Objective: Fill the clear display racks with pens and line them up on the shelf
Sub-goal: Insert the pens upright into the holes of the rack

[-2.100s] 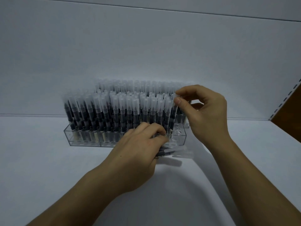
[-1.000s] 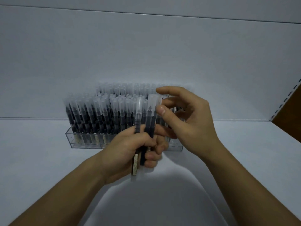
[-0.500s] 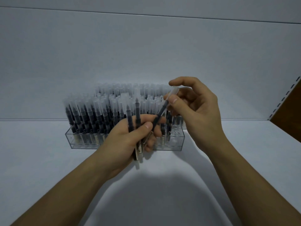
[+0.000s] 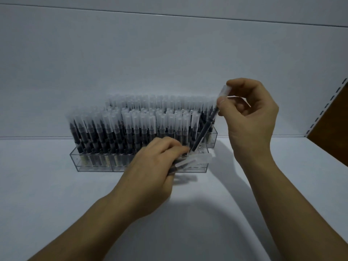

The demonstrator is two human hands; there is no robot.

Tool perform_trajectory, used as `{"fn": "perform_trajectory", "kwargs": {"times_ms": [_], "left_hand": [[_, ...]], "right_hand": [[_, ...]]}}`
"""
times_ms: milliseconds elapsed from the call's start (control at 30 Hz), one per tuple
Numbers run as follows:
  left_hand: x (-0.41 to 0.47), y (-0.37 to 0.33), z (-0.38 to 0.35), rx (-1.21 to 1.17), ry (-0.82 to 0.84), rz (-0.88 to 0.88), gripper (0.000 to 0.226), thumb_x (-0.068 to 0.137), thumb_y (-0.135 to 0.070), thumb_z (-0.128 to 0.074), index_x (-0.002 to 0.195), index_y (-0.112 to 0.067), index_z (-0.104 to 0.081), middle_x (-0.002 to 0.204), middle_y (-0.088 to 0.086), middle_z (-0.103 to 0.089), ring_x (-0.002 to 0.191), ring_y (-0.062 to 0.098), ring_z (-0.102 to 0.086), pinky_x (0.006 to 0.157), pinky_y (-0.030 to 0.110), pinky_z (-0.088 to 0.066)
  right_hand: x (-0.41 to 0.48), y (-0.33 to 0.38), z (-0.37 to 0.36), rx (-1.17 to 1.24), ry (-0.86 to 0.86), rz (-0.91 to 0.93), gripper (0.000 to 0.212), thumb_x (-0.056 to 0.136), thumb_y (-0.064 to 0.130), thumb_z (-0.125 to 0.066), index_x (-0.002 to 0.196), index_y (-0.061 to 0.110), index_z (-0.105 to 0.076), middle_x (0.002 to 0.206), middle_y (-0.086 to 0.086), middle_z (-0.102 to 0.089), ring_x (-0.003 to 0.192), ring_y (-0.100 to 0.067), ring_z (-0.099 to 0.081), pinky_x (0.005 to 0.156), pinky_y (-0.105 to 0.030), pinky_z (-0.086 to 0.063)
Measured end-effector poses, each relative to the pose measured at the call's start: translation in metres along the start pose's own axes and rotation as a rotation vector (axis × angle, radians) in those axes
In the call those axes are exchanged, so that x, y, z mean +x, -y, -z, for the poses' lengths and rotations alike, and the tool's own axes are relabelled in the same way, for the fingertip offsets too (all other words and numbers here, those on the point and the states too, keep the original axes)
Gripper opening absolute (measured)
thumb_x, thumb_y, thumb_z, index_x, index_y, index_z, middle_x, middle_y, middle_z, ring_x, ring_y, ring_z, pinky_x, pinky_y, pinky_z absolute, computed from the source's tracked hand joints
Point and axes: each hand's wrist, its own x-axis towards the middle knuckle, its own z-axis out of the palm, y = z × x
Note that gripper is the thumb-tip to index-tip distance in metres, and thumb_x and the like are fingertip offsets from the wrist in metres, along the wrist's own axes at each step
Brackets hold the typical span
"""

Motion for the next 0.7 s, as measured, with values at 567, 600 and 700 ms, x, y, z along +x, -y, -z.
{"fn": "perform_trajectory", "kwargs": {"times_ms": [567, 600, 700], "left_hand": [[-0.0032, -0.0027, -0.004, 0.232, 0.144, -0.012, 0.051, 0.088, -0.02, -0.044, 0.138, -0.024, -0.053, 0.123, -0.009, -0.044, 0.108, 0.014, -0.04, 0.084, 0.032, -0.04], [-0.0033, -0.0025, -0.004, 0.24, 0.142, -0.012, 0.051, 0.088, -0.019, -0.045, 0.138, -0.024, -0.053, 0.122, -0.009, -0.044, 0.107, 0.015, -0.04, 0.083, 0.033, -0.041], [-0.0026, -0.0022, -0.0034, 0.237, 0.142, -0.006, 0.051, 0.089, -0.016, -0.047, 0.139, -0.024, -0.051, 0.12, -0.009, -0.042, 0.106, 0.014, -0.038, 0.085, 0.033, -0.04]], "right_hand": [[-0.0049, -0.0087, -0.0016, -0.172, 0.191, 0.111, 0.025, 0.092, 0.001, -0.07, 0.113, 0.015, -0.067, 0.103, -0.001, -0.07, 0.092, -0.021, -0.068, 0.072, -0.04, -0.06], [-0.0048, -0.0086, -0.0015, -0.173, 0.186, 0.111, 0.025, 0.092, 0.0, -0.07, 0.112, 0.015, -0.067, 0.102, -0.001, -0.07, 0.091, -0.021, -0.068, 0.071, -0.038, -0.06], [-0.0045, -0.0085, -0.0011, -0.18, 0.176, 0.119, 0.025, 0.09, -0.001, -0.07, 0.11, 0.015, -0.068, 0.1, -0.001, -0.07, 0.088, -0.019, -0.068, 0.067, -0.032, -0.057]]}}
